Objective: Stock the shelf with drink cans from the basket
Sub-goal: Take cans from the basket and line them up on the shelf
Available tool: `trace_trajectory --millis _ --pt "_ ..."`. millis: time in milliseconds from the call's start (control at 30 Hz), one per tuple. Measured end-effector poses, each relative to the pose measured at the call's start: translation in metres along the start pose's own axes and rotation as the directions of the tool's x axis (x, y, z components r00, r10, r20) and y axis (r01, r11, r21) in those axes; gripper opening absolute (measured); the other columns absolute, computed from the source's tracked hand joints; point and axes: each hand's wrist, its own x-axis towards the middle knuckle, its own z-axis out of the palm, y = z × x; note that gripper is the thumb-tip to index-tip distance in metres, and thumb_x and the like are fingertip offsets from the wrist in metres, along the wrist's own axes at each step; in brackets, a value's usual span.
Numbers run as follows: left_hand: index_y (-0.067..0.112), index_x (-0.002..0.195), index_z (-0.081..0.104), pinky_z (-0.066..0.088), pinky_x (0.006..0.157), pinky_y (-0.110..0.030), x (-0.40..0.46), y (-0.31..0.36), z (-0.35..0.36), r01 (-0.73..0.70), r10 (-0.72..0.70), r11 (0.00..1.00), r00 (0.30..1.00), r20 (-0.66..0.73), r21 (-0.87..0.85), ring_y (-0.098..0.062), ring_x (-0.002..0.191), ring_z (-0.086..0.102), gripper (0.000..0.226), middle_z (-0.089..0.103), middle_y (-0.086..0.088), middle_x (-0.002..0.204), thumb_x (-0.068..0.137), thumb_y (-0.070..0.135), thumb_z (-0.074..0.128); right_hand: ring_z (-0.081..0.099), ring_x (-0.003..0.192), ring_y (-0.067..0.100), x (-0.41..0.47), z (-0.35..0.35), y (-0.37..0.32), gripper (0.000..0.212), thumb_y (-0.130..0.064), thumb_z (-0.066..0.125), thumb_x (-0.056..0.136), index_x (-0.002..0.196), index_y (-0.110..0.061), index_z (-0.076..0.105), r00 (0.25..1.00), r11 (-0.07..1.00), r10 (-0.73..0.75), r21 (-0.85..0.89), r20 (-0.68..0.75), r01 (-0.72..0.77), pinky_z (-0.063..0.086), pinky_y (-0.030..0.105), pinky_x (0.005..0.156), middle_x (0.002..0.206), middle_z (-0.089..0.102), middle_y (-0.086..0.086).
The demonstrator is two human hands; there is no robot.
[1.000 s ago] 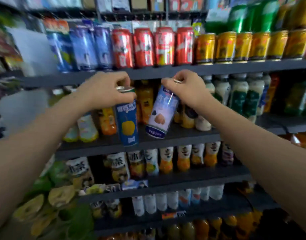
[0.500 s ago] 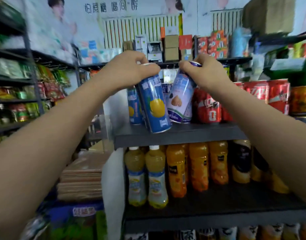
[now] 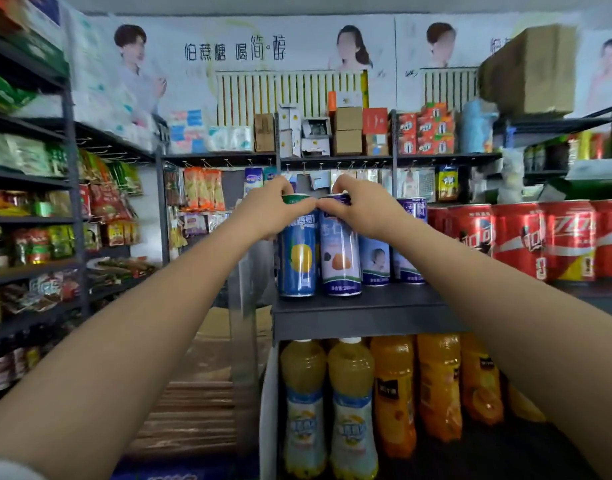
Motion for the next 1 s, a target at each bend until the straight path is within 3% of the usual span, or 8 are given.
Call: trace_trajectory --millis 67,133,267,533,667,767,867,1000 --pt "0.016 0.119 0.042 0.043 0.049 -0.027 -0.003 -0.003 0.007 -0.001 0.002 0.999 1.0 0.022 -0.05 -0.018 0.059 0.054 0.053 0.057 -0.002 0.085 0.085 0.055 0.053 0.056 0.099 0.034 0.005 0.002 0.002 0.039 -0.039 0.05 0.093 0.118 -0.009 0.054 0.999 0.992 -0.045 -0.114 0.022 0.047 0.046 0.036 0.081 0.11 0.051 0.015" --pt "0.017 0.129 0.035 0.051 0.067 -0.033 -0.007 -0.009 0.018 -0.068 0.072 0.996 0.995 0.064 -0.057 -0.023 0.08 0.061 0.064 0.062 -0.009 0.105 0.081 0.047 0.065 0.055 0.108 0.035 0.005 0.005 0.006 0.042 -0.032 0.052 0.093 0.129 -0.011 0.049 0.995 0.969 -0.085 -0.227 0.054 0.095 0.046 0.04 0.089 0.128 0.044 0.016" --pt "0.027 0.142 0.016 0.05 0.092 -0.042 -0.015 -0.019 0.028 -0.102 0.121 0.984 0.984 0.131 -0.147 -0.029 0.111 0.057 0.096 0.055 -0.014 0.13 0.071 0.028 0.08 0.051 0.117 0.032 -0.002 0.008 0.017 0.077 -0.031 0.071 0.08 0.142 -0.014 0.029 0.985 0.966 -0.104 -0.221 0.134 0.132 0.046 0.041 0.094 0.139 0.039 0.011" --pt "0.017 0.14 0.018 0.051 0.086 -0.048 0.002 -0.009 0.034 -0.156 0.133 0.975 0.98 0.146 0.155 -0.033 0.098 0.061 0.096 0.063 -0.019 0.113 0.069 0.034 0.08 0.056 0.11 0.035 0.003 0.014 0.016 0.073 -0.034 0.072 0.077 0.134 -0.012 0.032 0.991 0.919 -0.091 -0.374 0.102 0.123 0.046 0.038 0.075 0.134 0.043 0.01" --pt "0.02 0.141 0.015 0.053 0.082 -0.047 0.003 -0.013 0.039 -0.167 0.149 0.964 0.984 0.099 0.205 -0.033 0.095 0.061 0.098 0.061 -0.019 0.112 0.069 0.041 0.078 0.054 0.115 0.035 0.003 0.018 0.017 0.076 -0.032 0.07 0.08 0.141 -0.014 0.027 0.992 0.926 -0.077 -0.363 0.096 0.107 0.05 0.044 0.083 0.14 0.038 0.011" --pt "0.029 0.146 0.002 0.053 0.082 -0.046 -0.008 -0.016 0.038 -0.144 0.121 0.943 0.988 0.095 0.301 -0.035 0.104 0.058 0.107 0.048 -0.02 0.129 0.069 0.052 0.074 0.05 0.122 0.036 -0.003 0.019 0.019 0.084 -0.033 0.068 0.082 0.147 -0.014 0.018 0.991 0.933 -0.07 -0.344 0.115 0.106 0.05 0.048 0.09 0.151 0.026 0.01" --pt "0.022 0.144 0.018 0.048 0.088 -0.045 -0.028 -0.009 0.025 -0.146 0.178 0.894 0.983 -0.036 0.423 -0.033 0.122 0.045 0.087 0.038 -0.016 0.139 0.077 0.051 0.066 0.049 0.124 0.035 -0.021 0.005 0.023 0.083 -0.035 0.065 0.084 0.148 -0.014 0.017 0.995 0.963 -0.091 -0.251 0.037 0.098 0.048 0.049 0.095 0.155 0.019 0.009" --pt "0.015 0.115 0.055 0.044 0.076 -0.036 -0.072 0.019 0.006 -0.349 0.379 0.825 0.925 0.024 0.444 -0.023 0.106 0.05 0.034 0.055 -0.005 0.108 0.09 0.039 0.052 0.055 0.088 0.018 -0.071 -0.031 0.021 0.045 -0.03 0.058 0.09 0.13 -0.014 0.046 0.975 0.95 -0.221 -0.233 -0.033 0.207 0.046 0.03 0.079 0.125 0.058 0.006"
